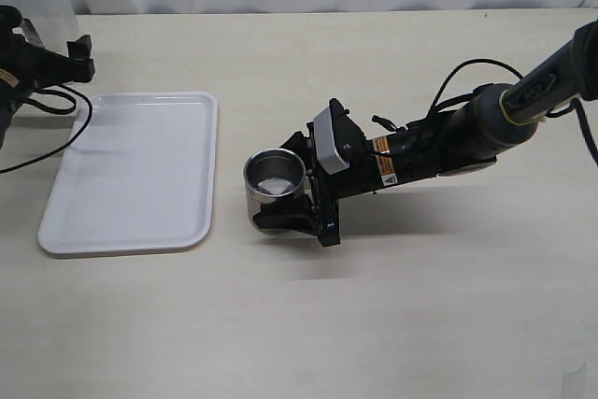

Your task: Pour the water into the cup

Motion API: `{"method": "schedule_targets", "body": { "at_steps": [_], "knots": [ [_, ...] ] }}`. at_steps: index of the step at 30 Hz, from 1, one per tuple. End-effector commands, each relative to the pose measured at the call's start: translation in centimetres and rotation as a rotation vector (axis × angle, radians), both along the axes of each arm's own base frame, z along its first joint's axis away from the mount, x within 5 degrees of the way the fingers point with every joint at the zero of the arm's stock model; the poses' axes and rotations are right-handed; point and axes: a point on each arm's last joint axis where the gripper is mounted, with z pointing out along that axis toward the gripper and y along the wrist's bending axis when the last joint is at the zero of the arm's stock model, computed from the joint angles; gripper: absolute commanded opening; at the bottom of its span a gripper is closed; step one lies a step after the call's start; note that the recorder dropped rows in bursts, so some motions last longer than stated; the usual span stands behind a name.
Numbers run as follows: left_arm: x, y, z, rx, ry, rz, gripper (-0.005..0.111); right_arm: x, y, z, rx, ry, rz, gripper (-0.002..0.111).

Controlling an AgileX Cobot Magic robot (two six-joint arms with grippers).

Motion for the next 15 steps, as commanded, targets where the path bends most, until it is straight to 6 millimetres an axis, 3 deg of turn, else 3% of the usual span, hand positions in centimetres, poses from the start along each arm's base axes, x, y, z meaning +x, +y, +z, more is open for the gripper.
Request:
{"method": "schedule_targets", "body": {
  "at_steps": [1, 8, 10, 15],
  "knots": [
    [-2.0, 0.4, 0.7, -0.018, -0.038, 0.051, 0.105, 0.1, 0.1, 0.5, 0.018, -0.006, -0.001, 0.004],
    [-6.2, 0.3, 0.9, -0.023, -0.107, 0.076, 0.105, 0.1, 0.1, 0.5, 0.022, -0.006, 0.001, 0.004],
    [-7.7, 0.2, 0.0, -0.025, -0.051, 0.076, 0.105, 0.1, 0.1, 0.5, 0.022, -0.006, 0.001, 0.004],
    [-9.2, 0.2, -0.1, -0.028, -0.012, 0.081, 0.105, 0.1, 0.1, 0.5, 0.022, -0.008, 0.002, 0.004]
  ]
}}
